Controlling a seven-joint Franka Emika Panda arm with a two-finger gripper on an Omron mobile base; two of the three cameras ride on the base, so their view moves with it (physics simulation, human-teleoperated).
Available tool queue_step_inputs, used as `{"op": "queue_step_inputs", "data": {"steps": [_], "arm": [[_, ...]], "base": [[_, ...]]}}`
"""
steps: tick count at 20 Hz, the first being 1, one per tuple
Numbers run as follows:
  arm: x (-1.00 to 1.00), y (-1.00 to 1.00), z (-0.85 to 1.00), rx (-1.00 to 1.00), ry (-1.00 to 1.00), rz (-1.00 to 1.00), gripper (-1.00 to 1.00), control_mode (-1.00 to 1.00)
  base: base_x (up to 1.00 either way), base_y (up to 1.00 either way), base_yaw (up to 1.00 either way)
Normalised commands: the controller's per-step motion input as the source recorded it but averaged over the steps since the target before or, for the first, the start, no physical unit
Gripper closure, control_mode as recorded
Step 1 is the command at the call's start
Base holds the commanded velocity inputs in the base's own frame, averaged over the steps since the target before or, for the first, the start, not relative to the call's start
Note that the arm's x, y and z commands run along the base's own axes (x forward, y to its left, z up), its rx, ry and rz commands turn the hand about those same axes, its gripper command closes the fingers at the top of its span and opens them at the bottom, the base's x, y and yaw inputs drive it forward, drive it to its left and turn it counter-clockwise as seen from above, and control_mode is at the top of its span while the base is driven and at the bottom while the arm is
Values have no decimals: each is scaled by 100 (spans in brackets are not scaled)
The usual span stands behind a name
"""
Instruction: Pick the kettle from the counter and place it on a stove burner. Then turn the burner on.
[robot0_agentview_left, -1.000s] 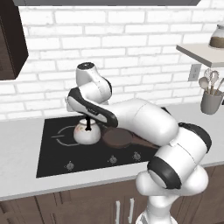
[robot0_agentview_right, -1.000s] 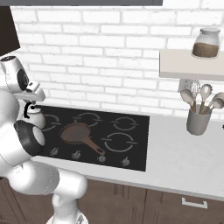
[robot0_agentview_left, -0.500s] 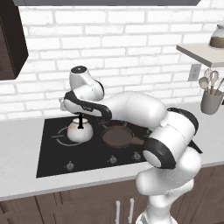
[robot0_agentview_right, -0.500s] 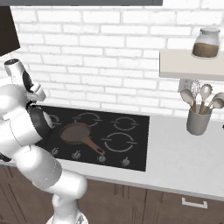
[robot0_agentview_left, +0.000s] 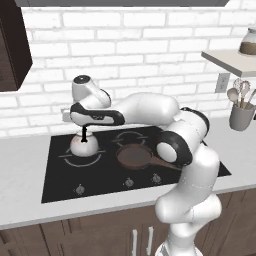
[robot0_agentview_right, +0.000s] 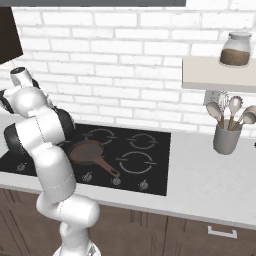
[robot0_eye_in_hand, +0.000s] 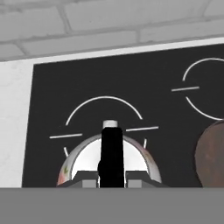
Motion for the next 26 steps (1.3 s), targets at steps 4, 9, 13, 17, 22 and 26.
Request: {"op": "queue_step_inputs", "data": {"steps": [4,9,13,17,22,26], "arm": [[50,4,-16,0,0,0,100,-100],[40,3,-24,0,0,0,100,-100],[40,11,-29,-1,-3,0,100,-100],[31,10,-31,-2,-2,0,100,-100],[24,8,-34,-2,-2,0,100,-100],[13,11,-33,-2,0,0,100,-100]], "base": [[0,0,0],[0,0,0],[0,0,0],[0,0,0],[0,0,0],[0,0,0]]}}
